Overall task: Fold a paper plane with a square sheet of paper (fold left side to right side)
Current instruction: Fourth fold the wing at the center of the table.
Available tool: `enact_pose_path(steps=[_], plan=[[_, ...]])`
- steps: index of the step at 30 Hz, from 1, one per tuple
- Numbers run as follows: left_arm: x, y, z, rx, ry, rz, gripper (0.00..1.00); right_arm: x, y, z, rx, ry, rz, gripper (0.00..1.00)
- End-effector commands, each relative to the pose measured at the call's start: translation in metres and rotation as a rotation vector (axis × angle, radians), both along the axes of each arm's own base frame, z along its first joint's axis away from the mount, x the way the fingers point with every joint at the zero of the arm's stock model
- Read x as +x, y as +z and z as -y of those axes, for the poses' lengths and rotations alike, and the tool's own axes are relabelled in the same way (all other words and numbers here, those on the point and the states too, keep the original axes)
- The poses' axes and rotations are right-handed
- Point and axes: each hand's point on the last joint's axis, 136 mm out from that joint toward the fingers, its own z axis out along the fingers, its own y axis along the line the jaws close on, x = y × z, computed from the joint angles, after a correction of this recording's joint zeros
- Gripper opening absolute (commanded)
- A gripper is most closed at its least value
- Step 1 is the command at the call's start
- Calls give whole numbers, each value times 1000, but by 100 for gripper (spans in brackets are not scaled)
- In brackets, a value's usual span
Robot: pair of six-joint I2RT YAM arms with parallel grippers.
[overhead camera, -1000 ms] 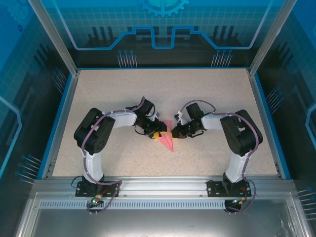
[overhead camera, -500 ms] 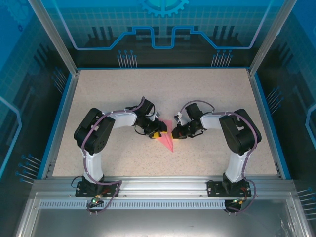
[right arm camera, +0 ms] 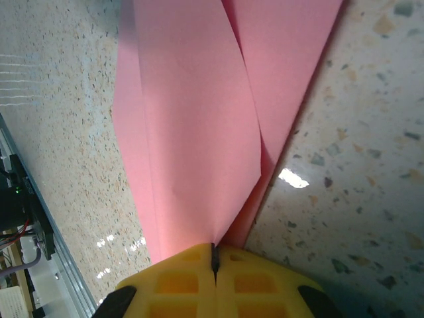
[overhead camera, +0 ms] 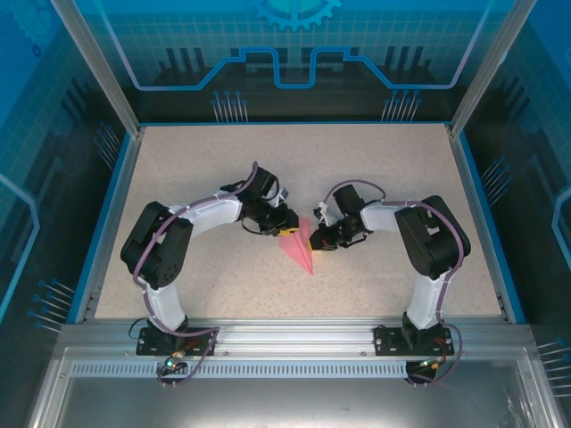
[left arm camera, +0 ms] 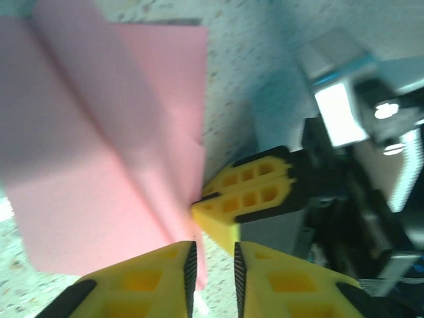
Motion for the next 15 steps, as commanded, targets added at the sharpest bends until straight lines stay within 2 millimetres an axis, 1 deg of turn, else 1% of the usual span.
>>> enact_pose_path(steps=[1, 4, 7, 11, 15], plan=[[-2, 1, 19, -61, -58, -25, 21, -13, -22, 7, -85, 24, -38, 2], [2, -6, 31, -78, -85, -44, 20, -13, -22, 7, -88, 26, -39, 2], [8, -16, 34, -68, -89, -54, 20, -14, -23, 8, -92, 27, -40, 2], [9, -32, 32, -33, -87, -78, 20, -15, -23, 8, -96, 31, -41, 2], [8, -47, 26, 9, -74, -95, 19, -16, -24, 10, -104, 34, -43, 2]])
